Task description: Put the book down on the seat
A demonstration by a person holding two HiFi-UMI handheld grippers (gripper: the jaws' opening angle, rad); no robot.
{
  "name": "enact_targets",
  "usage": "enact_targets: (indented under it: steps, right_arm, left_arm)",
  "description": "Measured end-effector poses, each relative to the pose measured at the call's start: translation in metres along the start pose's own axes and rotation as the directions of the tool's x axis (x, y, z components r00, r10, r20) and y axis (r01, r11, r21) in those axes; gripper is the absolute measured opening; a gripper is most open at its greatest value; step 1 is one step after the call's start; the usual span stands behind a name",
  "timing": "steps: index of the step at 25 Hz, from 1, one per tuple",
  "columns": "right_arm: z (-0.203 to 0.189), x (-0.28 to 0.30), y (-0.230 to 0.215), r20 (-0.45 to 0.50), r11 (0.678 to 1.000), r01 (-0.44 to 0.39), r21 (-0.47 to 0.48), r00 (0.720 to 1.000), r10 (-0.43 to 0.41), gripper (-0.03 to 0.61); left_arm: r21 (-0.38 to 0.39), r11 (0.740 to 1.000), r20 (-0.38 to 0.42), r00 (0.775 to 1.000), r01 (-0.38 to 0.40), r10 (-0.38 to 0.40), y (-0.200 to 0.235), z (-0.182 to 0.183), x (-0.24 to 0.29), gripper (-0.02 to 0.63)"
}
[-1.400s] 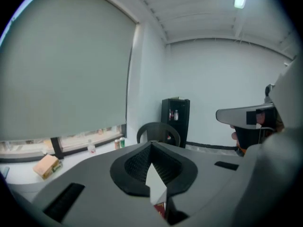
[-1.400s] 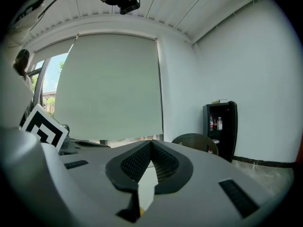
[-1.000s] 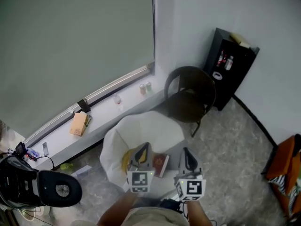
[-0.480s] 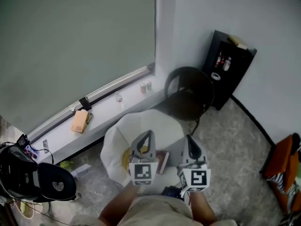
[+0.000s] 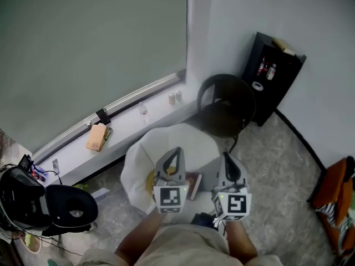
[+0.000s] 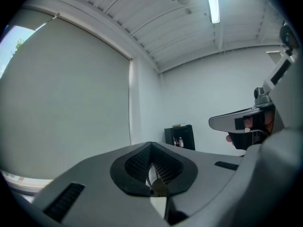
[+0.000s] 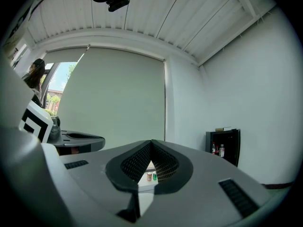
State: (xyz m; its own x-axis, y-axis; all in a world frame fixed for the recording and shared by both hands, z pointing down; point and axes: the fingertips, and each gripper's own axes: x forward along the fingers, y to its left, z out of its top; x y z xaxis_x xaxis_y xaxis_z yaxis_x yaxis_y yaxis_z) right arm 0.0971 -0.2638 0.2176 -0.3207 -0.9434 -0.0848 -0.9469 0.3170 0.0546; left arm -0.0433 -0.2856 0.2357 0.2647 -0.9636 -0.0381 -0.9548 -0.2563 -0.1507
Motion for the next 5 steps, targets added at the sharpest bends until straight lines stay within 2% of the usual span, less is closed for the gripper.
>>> enact_targets:
  steps: [5]
  right_arm:
    - [-0.0032, 0.0069, -0.0008, -0.019, 1.000, 0.009, -0.003, 1.000, -0.009, 0.005]
  left_arm:
    - [0.009, 1.000, -0.002, 1.000, -0.012, 0.013, 0.0096, 0.0027, 0.0057, 0.006]
